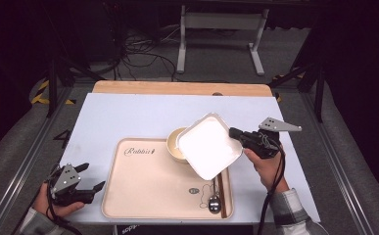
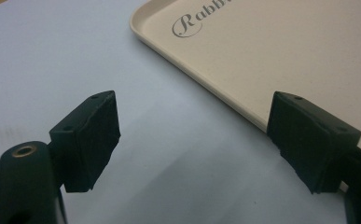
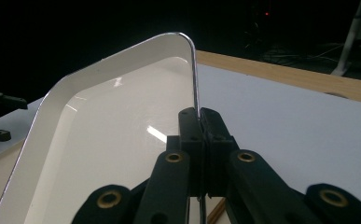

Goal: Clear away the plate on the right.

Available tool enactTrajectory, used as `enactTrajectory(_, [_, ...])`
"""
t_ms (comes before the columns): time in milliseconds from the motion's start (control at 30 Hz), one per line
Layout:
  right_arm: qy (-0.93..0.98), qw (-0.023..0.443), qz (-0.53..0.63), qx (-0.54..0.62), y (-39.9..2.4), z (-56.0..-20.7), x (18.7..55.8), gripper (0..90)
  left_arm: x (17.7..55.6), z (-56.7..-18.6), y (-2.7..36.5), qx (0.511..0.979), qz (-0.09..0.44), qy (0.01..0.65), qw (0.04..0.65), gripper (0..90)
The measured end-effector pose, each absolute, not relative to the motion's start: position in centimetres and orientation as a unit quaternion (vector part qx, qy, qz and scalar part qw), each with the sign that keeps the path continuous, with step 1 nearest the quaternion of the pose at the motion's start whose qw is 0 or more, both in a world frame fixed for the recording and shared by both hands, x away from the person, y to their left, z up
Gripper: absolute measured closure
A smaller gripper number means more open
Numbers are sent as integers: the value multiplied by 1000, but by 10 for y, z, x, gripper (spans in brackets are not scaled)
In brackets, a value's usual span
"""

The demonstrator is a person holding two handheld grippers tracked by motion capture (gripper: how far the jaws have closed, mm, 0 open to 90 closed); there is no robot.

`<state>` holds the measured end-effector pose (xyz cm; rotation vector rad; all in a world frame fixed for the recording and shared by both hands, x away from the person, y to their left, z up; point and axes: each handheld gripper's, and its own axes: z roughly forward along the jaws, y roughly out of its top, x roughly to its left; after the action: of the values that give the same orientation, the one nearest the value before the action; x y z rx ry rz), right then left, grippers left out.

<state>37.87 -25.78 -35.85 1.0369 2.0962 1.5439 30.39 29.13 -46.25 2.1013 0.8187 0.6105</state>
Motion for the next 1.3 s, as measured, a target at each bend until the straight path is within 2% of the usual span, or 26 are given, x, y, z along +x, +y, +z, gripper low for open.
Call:
enactTrajectory(700, [792, 130, 514, 303, -198, -372, 375, 892, 299, -462, 295, 825, 243, 325, 393, 179])
enactTrajectory(1300, [830, 98, 485, 258, -168, -393, 367, 892, 295, -461, 298, 823, 248, 324, 395, 178])
